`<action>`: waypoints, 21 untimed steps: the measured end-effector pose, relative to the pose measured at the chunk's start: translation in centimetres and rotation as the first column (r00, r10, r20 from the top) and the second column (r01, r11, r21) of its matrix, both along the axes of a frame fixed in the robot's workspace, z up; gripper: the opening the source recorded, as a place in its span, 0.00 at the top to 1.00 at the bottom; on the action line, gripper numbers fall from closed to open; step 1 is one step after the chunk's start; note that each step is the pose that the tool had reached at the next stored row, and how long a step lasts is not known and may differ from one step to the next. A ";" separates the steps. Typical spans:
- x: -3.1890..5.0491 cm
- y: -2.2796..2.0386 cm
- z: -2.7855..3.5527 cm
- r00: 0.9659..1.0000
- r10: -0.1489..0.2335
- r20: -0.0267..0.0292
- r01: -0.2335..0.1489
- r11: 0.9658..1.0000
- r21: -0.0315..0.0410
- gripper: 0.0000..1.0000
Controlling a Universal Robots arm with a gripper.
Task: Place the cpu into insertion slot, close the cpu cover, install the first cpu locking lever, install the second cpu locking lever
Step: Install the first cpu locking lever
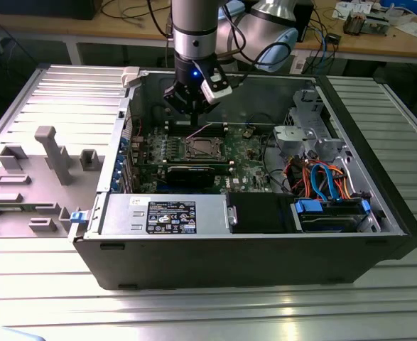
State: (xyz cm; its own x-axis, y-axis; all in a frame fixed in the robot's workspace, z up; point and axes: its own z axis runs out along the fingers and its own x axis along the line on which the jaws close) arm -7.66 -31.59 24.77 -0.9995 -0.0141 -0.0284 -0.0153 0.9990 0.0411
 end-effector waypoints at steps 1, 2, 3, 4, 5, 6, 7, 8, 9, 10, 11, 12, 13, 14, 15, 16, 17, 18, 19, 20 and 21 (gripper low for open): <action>0.28 0.00 -0.20 1.000 -0.001 0.000 0.001 1.000 0.001 0.89; 0.40 0.00 -0.30 1.000 -0.002 0.000 0.002 1.000 0.001 0.89; 0.47 0.00 -0.40 1.000 -0.002 0.000 0.002 1.000 0.001 0.89; 0.48 0.02 -0.53 1.000 -0.002 0.000 0.002 1.000 0.002 0.89; 0.51 0.06 -0.66 1.000 0.000 0.000 0.000 1.000 0.002 0.89; 0.55 0.17 -0.82 1.000 0.006 0.000 -0.006 1.000 0.001 0.89; 0.61 0.35 -0.95 1.000 0.010 0.000 -0.010 1.000 0.002 0.89; 0.64 0.44 -0.99 1.000 0.010 0.000 -0.010 1.000 0.001 0.89; 0.66 0.52 -1.03 1.000 0.011 0.000 -0.011 1.000 0.001 0.89; 0.69 0.60 -1.08 1.000 0.013 0.000 -0.013 1.000 0.001 0.89; 0.69 0.61 -1.10 1.000 0.014 0.000 -0.014 1.000 0.001 0.89; 0.69 0.61 -1.11 1.000 0.014 0.000 -0.014 1.000 0.001 0.89; 0.69 0.61 -1.13 1.000 0.014 0.000 -0.014 1.000 0.002 0.89; 0.70 0.61 -1.14 1.000 0.017 0.000 -0.017 1.000 0.002 0.89; 0.71 0.61 -1.14 1.000 0.017 0.000 -0.017 1.000 0.002 0.89; 0.71 0.61 -1.14 1.000 0.017 0.000 -0.017 1.000 0.002 0.89; 0.73 0.61 -1.15 1.000 0.018 0.000 -0.018 1.000 0.001 0.89; 0.76 0.62 -1.17 1.000 0.018 0.000 -0.018 1.000 0.001 0.89; 0.79 0.62 -1.18 1.000 0.019 0.000 -0.019 1.000 0.001 0.89; 0.83 0.62 -1.21 1.000 0.019 0.000 -0.019 1.000 0.002 0.89; 0.84 0.61 -1.23 1.000 0.020 0.000 -0.020 1.000 0.002 0.89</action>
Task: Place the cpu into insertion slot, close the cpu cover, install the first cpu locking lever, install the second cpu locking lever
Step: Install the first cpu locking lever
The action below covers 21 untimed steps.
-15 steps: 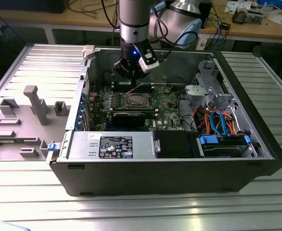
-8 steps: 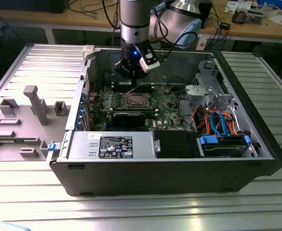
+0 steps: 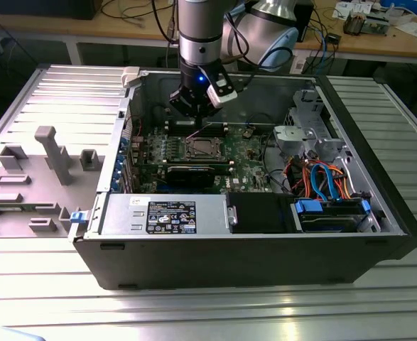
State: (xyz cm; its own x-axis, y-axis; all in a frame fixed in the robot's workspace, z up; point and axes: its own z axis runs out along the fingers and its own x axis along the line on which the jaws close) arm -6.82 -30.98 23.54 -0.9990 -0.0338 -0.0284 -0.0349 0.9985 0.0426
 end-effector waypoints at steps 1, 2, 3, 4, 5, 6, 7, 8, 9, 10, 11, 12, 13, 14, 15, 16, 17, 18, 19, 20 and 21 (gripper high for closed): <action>0.01 0.00 0.00 1.000 0.000 0.000 0.000 1.000 0.000 0.89; 0.01 0.00 -0.01 1.000 0.001 0.000 -0.001 1.000 0.000 0.89; 0.01 0.00 -0.01 1.000 0.001 0.000 -0.001 1.000 0.000 0.89; 0.04 0.00 -0.01 1.000 0.001 0.000 -0.001 1.000 0.000 0.89; 0.05 0.00 -0.01 1.000 0.001 0.000 -0.001 1.000 0.000 0.89; 0.06 0.00 -0.01 1.000 0.001 0.000 -0.001 1.000 0.000 0.89; 0.06 0.00 -0.01 1.000 0.001 0.000 -0.001 1.000 0.000 0.89; 0.06 0.00 -0.01 1.000 0.001 0.000 -0.001 1.000 0.000 0.89; 0.06 0.00 -0.01 1.000 0.001 0.000 -0.001 1.000 0.000 0.89; 0.06 0.00 -0.01 1.000 0.001 0.000 -0.001 1.000 0.000 0.89; 0.06 0.00 -0.01 1.000 0.001 0.000 -0.001 1.000 0.000 0.89; 0.06 0.00 -0.01 1.000 0.001 0.000 -0.001 1.000 0.000 0.89; 0.06 0.00 -0.01 1.000 0.001 0.000 -0.001 1.000 0.000 0.89; 0.06 0.00 -0.01 1.000 0.001 0.000 -0.001 1.000 0.000 0.89; 0.06 0.00 -0.01 1.000 0.001 0.000 -0.001 1.000 0.000 0.89; 0.07 0.00 -0.02 1.000 0.001 0.000 -0.001 1.000 0.001 0.89; 0.07 0.01 -0.06 1.000 0.001 0.000 -0.001 1.000 0.004 0.89; 0.07 0.01 -0.09 1.000 0.001 0.000 -0.001 1.000 0.005 0.89; 0.07 0.00 -0.12 1.000 0.001 0.000 -0.001 1.000 0.006 0.89; 0.15 0.00 -0.20 1.000 0.001 0.000 -0.001 1.000 0.006 0.89; 0.18 0.00 -0.23 1.000 0.001 0.000 -0.001 1.000 0.007 0.89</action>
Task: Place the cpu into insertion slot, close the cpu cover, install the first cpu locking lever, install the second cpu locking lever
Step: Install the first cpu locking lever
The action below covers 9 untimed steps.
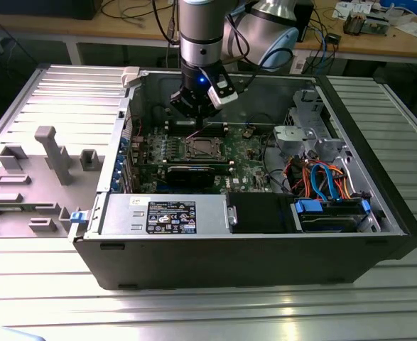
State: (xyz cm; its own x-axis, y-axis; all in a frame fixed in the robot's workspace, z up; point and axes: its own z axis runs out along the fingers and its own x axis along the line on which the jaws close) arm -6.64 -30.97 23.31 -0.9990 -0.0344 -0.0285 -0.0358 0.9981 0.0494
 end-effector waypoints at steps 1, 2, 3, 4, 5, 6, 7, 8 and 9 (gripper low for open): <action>0.03 0.01 -0.02 1.000 0.000 0.000 0.000 1.000 0.001 0.89; 0.07 0.04 -0.07 1.000 0.000 0.000 0.000 1.000 0.002 0.89; 0.10 0.05 -0.11 1.000 0.000 0.000 0.000 1.000 0.004 0.89; 0.10 0.05 -0.14 1.000 0.000 0.000 0.000 1.000 0.004 0.89; 0.10 0.05 -0.17 1.000 0.000 0.000 0.000 1.000 0.006 0.89; 0.10 0.05 -0.18 1.000 0.000 0.000 0.000 1.000 0.006 0.89; 0.11 0.05 -0.19 1.000 0.000 0.000 0.000 1.000 0.006 0.89; 0.11 0.05 -0.19 1.000 0.000 0.000 0.000 1.000 0.007 0.89; 0.11 0.05 -0.20 1.000 0.000 0.000 0.000 1.000 0.007 0.89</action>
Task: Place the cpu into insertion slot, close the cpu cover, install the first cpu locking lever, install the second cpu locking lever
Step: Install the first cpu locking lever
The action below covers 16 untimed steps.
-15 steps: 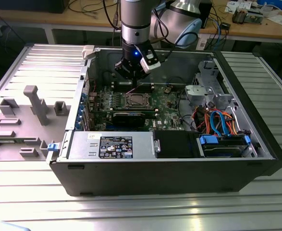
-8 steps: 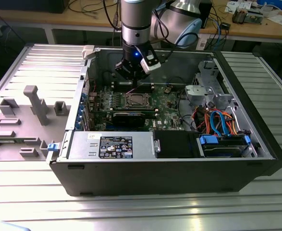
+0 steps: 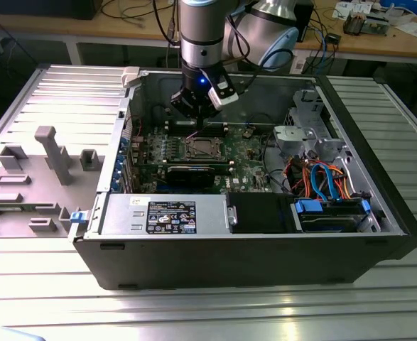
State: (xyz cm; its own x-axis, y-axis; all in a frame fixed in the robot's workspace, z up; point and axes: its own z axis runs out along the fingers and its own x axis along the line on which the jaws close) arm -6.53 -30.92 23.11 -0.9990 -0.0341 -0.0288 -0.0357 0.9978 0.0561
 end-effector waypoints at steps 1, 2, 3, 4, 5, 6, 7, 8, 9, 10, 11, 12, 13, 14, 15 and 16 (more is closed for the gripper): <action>0.00 0.00 0.00 1.000 0.000 0.000 0.000 1.000 0.000 0.89; 0.00 0.00 0.00 1.000 0.000 0.000 0.000 1.000 0.000 0.89; 0.00 0.00 0.00 1.000 0.000 0.000 0.000 1.000 0.000 0.89; 0.00 0.00 0.00 1.000 0.000 0.000 0.000 1.000 0.000 0.89; 0.00 0.00 0.00 1.000 0.000 0.000 0.000 1.000 0.000 0.89; 0.00 0.00 0.00 1.000 0.000 0.000 0.000 1.000 0.000 0.89; 0.00 0.00 0.00 1.000 0.000 0.000 0.000 1.000 0.000 0.89; 0.00 0.00 -0.01 1.000 0.000 0.000 0.000 1.000 0.001 0.89; 0.00 0.01 -0.01 1.000 0.000 0.000 0.000 1.000 0.002 0.89; 0.00 0.00 -0.01 1.000 0.000 0.000 0.000 1.000 0.003 0.89; 0.01 0.00 -0.01 1.000 0.000 0.000 0.000 1.000 0.007 0.89; 0.00 0.00 -0.01 1.000 0.000 0.000 0.000 1.000 0.012 0.89; 0.00 0.00 0.00 1.000 0.000 0.000 0.000 1.000 0.017 0.89; 0.00 0.00 -0.01 1.000 0.000 0.000 0.000 1.000 0.018 0.89; 0.00 0.00 -0.02 1.000 0.000 0.000 0.000 1.000 0.018 0.89; 0.03 0.00 -0.03 1.000 0.000 0.000 0.000 1.000 0.018 0.89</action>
State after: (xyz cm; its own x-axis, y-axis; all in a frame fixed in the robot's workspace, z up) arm -6.50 -30.92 23.08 -0.9990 -0.0335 -0.0293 -0.0357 0.9966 0.0745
